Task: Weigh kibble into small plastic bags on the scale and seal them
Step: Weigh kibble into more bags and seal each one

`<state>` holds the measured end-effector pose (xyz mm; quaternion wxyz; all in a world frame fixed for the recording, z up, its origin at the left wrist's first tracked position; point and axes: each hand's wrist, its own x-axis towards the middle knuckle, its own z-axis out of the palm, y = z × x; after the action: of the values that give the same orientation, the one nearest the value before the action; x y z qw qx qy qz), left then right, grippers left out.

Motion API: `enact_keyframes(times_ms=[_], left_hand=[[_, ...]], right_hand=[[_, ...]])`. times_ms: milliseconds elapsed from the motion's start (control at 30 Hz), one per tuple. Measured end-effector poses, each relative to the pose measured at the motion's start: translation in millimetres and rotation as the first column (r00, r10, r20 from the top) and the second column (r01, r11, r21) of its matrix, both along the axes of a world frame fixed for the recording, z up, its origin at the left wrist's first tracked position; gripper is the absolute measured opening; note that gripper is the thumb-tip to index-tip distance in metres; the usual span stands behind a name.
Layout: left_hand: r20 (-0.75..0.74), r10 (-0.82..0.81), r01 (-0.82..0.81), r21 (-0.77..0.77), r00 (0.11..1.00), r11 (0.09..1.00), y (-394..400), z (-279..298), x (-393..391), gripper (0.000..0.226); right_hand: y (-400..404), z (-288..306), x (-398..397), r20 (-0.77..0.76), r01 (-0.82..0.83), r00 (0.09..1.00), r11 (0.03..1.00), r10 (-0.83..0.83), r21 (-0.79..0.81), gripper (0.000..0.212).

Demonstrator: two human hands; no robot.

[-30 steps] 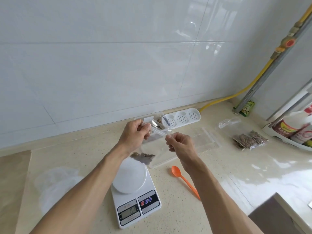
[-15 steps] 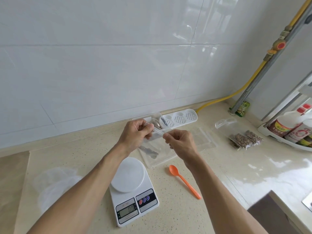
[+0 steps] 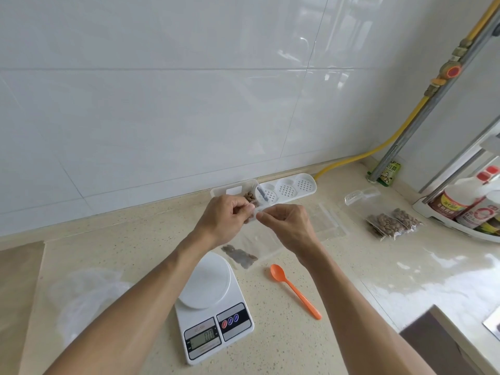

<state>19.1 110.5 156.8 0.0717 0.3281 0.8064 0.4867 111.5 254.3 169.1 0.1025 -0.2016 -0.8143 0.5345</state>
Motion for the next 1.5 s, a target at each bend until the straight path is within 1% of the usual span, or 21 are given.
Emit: enact_keyframes(times_ms=[133,233,300,400,433,500,567,633,667,733,800,833,900,967,1033,1100,1167,1233,1300,1400,1500], left_hand=[[-0.12,0.022,-0.029,-0.055,0.993,0.998,7,-4,-1,0.031],[-0.118,0.007,-0.013,-0.047,0.993,0.999,17,-5,-2,0.029],[-0.031,0.013,-0.012,0.024,0.999,1.0,29,-3,-2,0.026],[0.235,0.04,-0.085,0.186,0.971,0.979,50,-2,-3,0.028],[0.31,0.039,-0.107,0.208,0.95,0.972,58,-2,-4,0.028],[0.403,-0.004,-0.092,0.218,0.915,0.972,76,-5,-5,0.028],[0.449,-0.067,-0.03,0.204,0.891,0.978,99,-7,-5,0.026],[0.456,-0.108,0.041,0.154,0.883,0.987,126,-7,-4,0.022],[0.46,-0.125,0.066,0.142,0.879,0.988,142,-6,-3,0.022],[0.474,-0.139,0.072,0.157,0.869,0.985,177,-7,-2,0.022],[0.504,-0.139,0.039,0.205,0.852,0.978,217,-10,-1,0.022],[0.529,-0.138,0.012,0.235,0.838,0.972,239,-12,1,0.022],[0.601,-0.122,-0.074,0.29,0.79,0.954,283,-16,3,0.021],[0.687,-0.083,-0.189,0.311,0.722,0.932,325,-20,5,0.02],[0.734,-0.019,-0.276,0.278,0.679,0.92,362,-31,4,0.022],[0.722,0.084,-0.316,0.192,0.687,0.929,392,-46,1,0.025],[0.672,0.179,-0.328,0.1,0.718,0.94,418,-62,-5,0.028],[0.618,0.234,-0.31,0.018,0.751,0.95,440,-79,-10,0.026],[0.57,0.269,-0.288,-0.06,0.776,0.956,457,-92,-14,0.022],[0.475,0.326,-0.261,-0.199,0.817,0.945,477,-113,-20,0.029],[0.445,0.367,-0.25,-0.299,0.817,0.921,487,-128,-24,0.03]], right_hand=[[5,0,-6,0.048,-0.04,0.998,0.99,0.034,0.133,0.017],[11,-2,-6,0.015,-0.003,1.0,0.988,0.0,0.156,0.017],[19,-3,-4,-0.047,0.059,0.997,0.995,-0.055,0.085,0.017],[46,-8,7,-0.058,0.118,0.991,0.991,-0.122,-0.064,0.018],[58,-12,11,-0.042,0.128,0.99,0.988,-0.132,-0.081,0.019],[83,-20,17,-0.022,0.145,0.989,0.986,-0.147,-0.078,0.02],[109,-26,20,-0.017,0.168,0.985,0.983,-0.169,-0.068,0.021],[139,-28,22,-0.015,0.188,0.982,0.979,-0.19,-0.074,0.022],[155,-29,23,-0.021,0.194,0.98,0.976,-0.198,-0.102,0.023],[188,-32,26,-0.05,0.195,0.976,0.957,-0.21,-0.216,0.024],[221,-38,29,-0.047,0.178,0.978,0.926,-0.205,-0.332,0.028],[237,-41,31,-0.025,0.151,0.985,0.922,-0.171,-0.356,0.035],[271,-56,38,0.057,0.106,0.994,0.926,-0.091,-0.362,0.042],[307,-75,47,0.112,0.104,0.991,0.926,-0.068,-0.363,0.038],[344,-89,58,0.166,0.138,0.982,0.938,-0.088,-0.317,0.026],[378,-96,65,0.203,0.227,0.963,0.936,-0.176,-0.27,0.014],[408,-93,67,0.208,0.318,0.938,0.929,-0.279,-0.189,0.017],[439,-99,67,0.22,0.381,0.902,0.925,-0.37,-0.005,0.028],[464,-109,65,0.272,0.373,0.874,0.915,-0.402,0.154,0.034],[483,-121,59,0.318,0.33,0.864,0.917,-0.39,0.227,0.028],[489,-128,53,0.346,0.264,0.854,0.897,-0.388,0.355,0.025]])
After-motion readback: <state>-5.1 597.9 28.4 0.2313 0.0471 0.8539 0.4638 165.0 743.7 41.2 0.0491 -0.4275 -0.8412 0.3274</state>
